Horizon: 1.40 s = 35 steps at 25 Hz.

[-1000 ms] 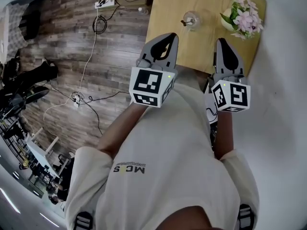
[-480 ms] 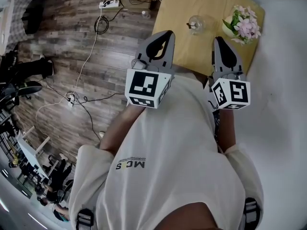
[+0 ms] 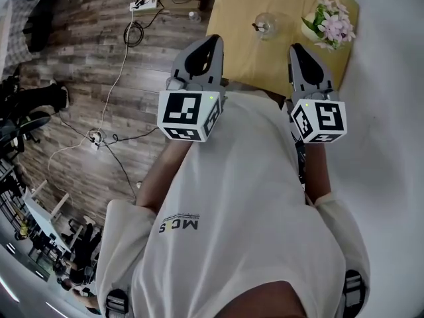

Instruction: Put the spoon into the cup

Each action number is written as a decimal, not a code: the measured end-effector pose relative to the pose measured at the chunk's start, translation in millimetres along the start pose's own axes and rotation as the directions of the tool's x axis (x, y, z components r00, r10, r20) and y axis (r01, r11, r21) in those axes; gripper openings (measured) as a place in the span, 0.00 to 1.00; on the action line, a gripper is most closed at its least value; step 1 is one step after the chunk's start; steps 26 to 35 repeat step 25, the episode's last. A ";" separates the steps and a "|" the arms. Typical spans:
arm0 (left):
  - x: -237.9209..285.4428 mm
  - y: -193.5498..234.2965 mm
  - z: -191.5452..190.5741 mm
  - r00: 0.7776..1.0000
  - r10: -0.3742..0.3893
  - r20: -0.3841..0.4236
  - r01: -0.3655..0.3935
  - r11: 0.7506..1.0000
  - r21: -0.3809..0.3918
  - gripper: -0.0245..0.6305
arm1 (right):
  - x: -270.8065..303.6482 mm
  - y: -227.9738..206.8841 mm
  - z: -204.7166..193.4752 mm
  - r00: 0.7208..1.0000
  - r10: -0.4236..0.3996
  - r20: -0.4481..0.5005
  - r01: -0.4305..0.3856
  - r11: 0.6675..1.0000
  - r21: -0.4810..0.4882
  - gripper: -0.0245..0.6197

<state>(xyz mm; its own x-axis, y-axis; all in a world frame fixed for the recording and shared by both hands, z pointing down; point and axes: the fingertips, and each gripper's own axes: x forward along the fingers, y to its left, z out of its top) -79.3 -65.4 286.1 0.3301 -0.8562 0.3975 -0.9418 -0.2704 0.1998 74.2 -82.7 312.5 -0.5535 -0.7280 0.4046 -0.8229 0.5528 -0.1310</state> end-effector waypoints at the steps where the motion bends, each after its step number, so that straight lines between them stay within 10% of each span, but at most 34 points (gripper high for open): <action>1: 1.1 0.4 0.2 1.000 -0.001 0.001 0.001 1.000 -0.002 0.05 | 2.2 1.1 -1.2 1.000 0.013 -0.013 -0.013 1.000 0.010 0.10; 35: 0.4 -12.5 -14.8 1.000 -0.010 -0.030 0.010 1.000 0.002 0.05 | -5.3 10.8 -12.1 0.997 0.079 -0.023 -0.079 0.997 -0.013 0.10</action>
